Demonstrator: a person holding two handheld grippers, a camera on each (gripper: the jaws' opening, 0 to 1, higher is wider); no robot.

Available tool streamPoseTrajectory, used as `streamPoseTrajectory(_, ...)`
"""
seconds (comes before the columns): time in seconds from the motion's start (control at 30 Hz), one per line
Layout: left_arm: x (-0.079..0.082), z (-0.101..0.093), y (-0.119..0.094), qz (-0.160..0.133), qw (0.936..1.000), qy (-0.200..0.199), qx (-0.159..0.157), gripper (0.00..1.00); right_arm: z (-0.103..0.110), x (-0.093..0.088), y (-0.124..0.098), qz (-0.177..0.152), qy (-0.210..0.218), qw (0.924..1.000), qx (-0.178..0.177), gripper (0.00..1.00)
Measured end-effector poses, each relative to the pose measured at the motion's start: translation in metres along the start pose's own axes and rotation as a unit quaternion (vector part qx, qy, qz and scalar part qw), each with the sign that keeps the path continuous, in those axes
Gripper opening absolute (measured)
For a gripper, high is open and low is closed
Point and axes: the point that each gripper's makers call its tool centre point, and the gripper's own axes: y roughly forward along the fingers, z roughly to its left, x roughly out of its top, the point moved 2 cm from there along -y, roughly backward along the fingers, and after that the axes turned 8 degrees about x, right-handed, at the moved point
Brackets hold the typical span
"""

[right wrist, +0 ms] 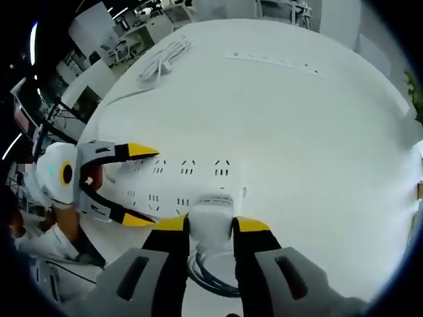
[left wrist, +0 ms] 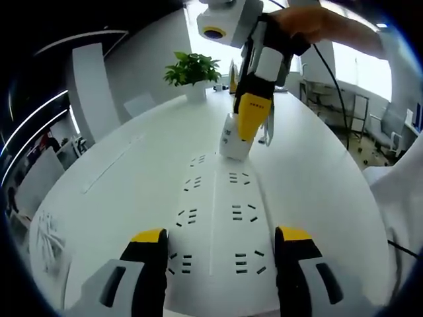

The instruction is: Straighten the power strip on the desk, plug the charger into it

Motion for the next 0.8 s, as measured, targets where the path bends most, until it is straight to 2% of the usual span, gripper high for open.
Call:
streamPoseTrajectory(0.13,0.000,0.000,0.000,-0.004,1.0000,-0.002,0.000,0.67,0.000,0.004,0.002,0.013,-0.029,0.9994,-0.013,0.24)
streamPoseTrajectory(0.27,0.001,0.001,0.000,-0.019,0.9998,-0.008,-0.001,0.67,0.000,0.011,0.005,0.021,-0.043,0.9988,-0.012,0.24)
streamPoseTrajectory(0.4,0.002,0.001,0.002,-0.021,0.9997,-0.012,0.004,0.67,-0.002,0.015,0.007,0.032,-0.058,0.9976,-0.018,0.24)
streamPoseTrajectory(0.57,0.003,0.002,0.003,-0.023,0.9996,-0.013,0.009,0.67,-0.005,0.013,0.009,0.039,-0.059,0.9974,-0.017,0.24)
streamPoseTrajectory(0.8,0.004,0.005,0.006,-0.026,0.9993,-0.008,0.025,0.68,-0.010,0.025,0.013,0.042,-0.077,0.9957,-0.031,0.24)
